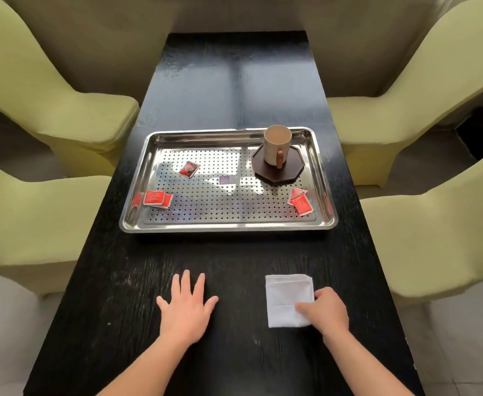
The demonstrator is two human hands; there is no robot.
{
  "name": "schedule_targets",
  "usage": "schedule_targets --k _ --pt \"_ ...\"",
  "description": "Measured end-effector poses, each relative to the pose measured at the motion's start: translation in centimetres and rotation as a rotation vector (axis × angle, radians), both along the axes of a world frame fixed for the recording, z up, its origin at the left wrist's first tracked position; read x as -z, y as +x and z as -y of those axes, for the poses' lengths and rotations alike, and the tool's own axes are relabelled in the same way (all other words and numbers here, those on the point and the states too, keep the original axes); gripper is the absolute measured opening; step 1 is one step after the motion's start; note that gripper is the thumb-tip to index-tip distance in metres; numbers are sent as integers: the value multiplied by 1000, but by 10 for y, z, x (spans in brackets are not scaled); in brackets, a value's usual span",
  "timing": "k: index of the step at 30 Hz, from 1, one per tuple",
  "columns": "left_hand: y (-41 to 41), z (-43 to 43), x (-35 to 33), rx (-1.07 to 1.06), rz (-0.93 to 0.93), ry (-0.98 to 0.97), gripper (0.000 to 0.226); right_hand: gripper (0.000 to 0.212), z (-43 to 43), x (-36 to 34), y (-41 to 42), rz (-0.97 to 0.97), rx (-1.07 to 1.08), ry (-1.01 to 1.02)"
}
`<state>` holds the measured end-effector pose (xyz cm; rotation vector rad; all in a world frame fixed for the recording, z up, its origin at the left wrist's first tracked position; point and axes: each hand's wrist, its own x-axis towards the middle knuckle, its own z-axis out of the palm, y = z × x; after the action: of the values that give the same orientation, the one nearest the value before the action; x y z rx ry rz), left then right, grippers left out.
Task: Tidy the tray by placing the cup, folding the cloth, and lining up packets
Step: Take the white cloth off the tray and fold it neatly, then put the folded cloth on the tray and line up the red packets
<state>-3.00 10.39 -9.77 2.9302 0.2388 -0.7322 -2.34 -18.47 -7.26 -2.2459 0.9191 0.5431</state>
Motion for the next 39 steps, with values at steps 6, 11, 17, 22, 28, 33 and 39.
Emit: schedule_targets --k 6,11,17,22,28,33,39 --pt "18 -47 -8 -65 36 27 73 5 -15 -12 2 106 228 392" --pt "33 -90 -11 -104 75 7 75 8 -46 -41 23 189 162 474" --pt "55 -131 -5 -162 100 1 74 18 -102 -78 89 279 82 590" --pt "67 -152 6 -274 113 44 72 17 -144 -82 163 286 87 719" --pt "92 -159 31 -431 203 42 70 19 -169 -55 267 279 89 707" --pt "97 -158 51 -463 264 85 69 24 -182 -29 336 261 221 750" --pt "99 -158 60 -467 292 137 68 21 -206 -12 386 267 209 751"
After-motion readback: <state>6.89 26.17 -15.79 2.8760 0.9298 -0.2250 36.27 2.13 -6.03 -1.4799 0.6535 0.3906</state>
